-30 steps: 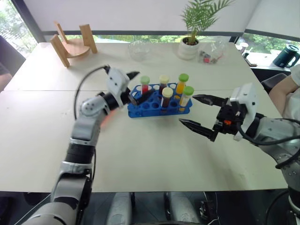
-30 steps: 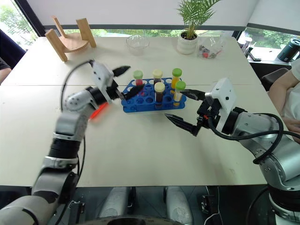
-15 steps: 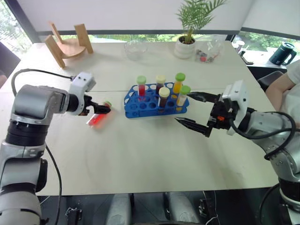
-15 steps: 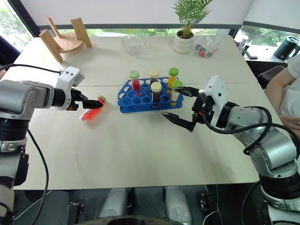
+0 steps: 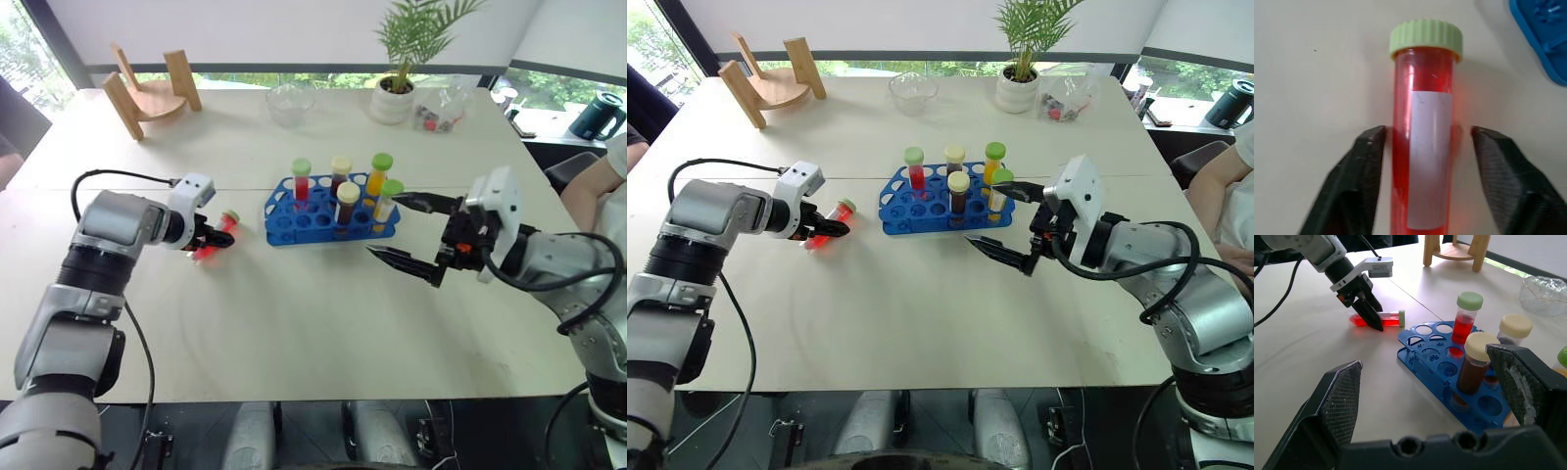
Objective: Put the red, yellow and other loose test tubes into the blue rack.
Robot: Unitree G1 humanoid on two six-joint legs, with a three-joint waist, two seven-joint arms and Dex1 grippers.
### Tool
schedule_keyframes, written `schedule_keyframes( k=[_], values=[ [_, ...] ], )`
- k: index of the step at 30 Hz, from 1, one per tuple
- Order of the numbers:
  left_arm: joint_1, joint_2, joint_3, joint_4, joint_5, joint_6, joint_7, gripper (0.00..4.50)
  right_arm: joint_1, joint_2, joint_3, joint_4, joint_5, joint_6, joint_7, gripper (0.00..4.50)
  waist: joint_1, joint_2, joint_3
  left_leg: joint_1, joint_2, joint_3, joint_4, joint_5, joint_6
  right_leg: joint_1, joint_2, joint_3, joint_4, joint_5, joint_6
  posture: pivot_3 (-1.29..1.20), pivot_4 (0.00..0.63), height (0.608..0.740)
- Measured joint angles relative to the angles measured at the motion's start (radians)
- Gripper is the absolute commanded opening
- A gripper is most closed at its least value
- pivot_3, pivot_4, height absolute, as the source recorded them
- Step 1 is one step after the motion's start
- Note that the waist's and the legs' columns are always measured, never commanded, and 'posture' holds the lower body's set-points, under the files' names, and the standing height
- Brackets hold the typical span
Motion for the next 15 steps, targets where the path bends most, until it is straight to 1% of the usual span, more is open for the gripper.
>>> schedule_keyframes(
  k=[1,2,6,8,11,13,15],
  values=[
    [-0.005,-0.001,-0.003,0.015,0.009,-0.015,-0.008,1.11,0.001,0.000,-0.004,-0.002,0.000,0.003,-0.001,4.50,0.000,0.000,0.000,0.000,0.000,0.000,0.000,0.000,0.000,0.000,0.000,0.000,0.000,0.000,0.000,0.00,0.150,0.740],
    [-0.012,-0.001,-0.008,0.033,0.014,-0.029,-0.019,0.81,0.004,0.000,-0.008,-0.002,0.000,0.008,-0.004,4.50,0.001,0.000,0.000,0.000,0.000,0.000,0.000,0.000,0.000,0.000,0.000,0.000,0.000,0.000,0.000,0.00,0.150,0.740],
    [-0.019,-0.001,-0.013,0.061,0.034,-0.065,-0.052,0.81,0.012,0.000,-0.013,-0.002,0.000,0.016,-0.008,4.50,0.000,0.000,0.000,0.000,0.000,0.000,0.000,0.000,0.000,0.000,-0.001,0.000,0.000,0.000,0.000,0.00,0.150,0.740],
    [-0.002,-0.004,0.012,0.051,0.020,-0.102,-0.077,0.81,0.012,0.000,-0.014,-0.003,0.000,0.016,-0.008,4.50,-0.001,0.000,0.000,0.000,0.000,0.000,0.000,0.000,0.000,0.000,-0.001,0.000,0.000,0.000,0.000,0.00,0.150,0.740],
    [0.058,-0.046,0.134,-0.039,-0.067,-0.235,-0.134,0.81,0.017,0.000,-0.019,-0.003,-0.001,0.016,-0.007,4.50,0.001,-0.001,0.000,-0.002,0.000,0.000,0.000,0.000,0.000,-0.001,-0.001,0.000,0.000,0.000,0.000,0.00,0.150,0.740],
    [0.088,-0.089,0.236,-0.136,-0.140,-0.332,-0.156,0.81,0.017,-0.001,-0.019,-0.003,-0.001,0.016,-0.006,4.50,0.000,-0.001,0.000,-0.002,0.000,0.000,0.000,0.000,0.000,-0.002,-0.002,-0.001,-0.001,0.000,0.000,0.00,0.150,0.740],
    [0.112,-0.148,0.333,-0.240,-0.218,-0.381,-0.149,0.81,0.018,-0.001,-0.019,-0.002,-0.003,0.016,-0.006,4.50,-0.001,0.000,0.000,-0.002,0.000,0.000,0.000,0.000,0.000,-0.001,-0.002,0.000,-0.001,0.000,0.000,0.00,0.150,0.740]
  ],
)
